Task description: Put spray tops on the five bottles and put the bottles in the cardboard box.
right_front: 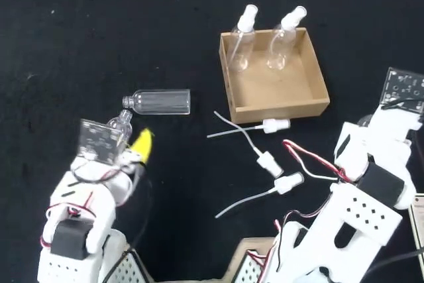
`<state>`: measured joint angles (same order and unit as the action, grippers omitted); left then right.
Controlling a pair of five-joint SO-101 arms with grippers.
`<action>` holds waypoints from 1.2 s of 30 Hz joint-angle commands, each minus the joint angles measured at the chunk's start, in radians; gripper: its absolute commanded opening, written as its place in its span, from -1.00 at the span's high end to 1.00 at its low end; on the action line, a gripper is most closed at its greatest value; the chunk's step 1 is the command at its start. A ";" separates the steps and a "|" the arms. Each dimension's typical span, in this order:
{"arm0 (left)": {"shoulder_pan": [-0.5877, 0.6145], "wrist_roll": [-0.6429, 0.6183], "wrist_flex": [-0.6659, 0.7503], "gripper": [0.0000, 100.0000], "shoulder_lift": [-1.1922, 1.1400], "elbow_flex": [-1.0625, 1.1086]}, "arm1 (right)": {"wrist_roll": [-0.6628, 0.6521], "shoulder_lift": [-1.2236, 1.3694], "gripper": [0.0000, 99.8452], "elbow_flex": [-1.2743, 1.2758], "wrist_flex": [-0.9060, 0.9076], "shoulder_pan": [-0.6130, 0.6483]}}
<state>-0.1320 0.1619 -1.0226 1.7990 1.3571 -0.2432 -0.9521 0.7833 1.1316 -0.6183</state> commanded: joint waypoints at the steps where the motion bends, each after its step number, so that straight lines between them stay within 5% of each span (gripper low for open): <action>1: -0.136 0.092 -0.060 0.64 -0.018 -0.081 | -0.008 -0.033 0.77 -0.061 -0.006 -0.020; 16: -0.561 0.133 -0.054 0.64 -0.853 -0.455 | -0.058 0.008 0.77 -0.054 -0.190 -0.307; 21: -0.654 0.068 0.081 0.63 -1.026 -0.509 | -0.092 0.139 0.77 -0.076 -0.236 -0.351; 27: -0.746 -0.040 0.275 0.41 -1.209 -0.510 | -0.106 0.318 0.77 -0.171 -0.236 -0.371; 36: -0.828 -0.049 0.546 0.45 -1.504 -0.559 | -0.106 0.437 0.77 -0.263 -0.232 -0.390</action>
<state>-0.9283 0.1281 -0.5439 0.3659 0.8815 -0.3383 -0.5163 0.5869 0.9229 -0.9881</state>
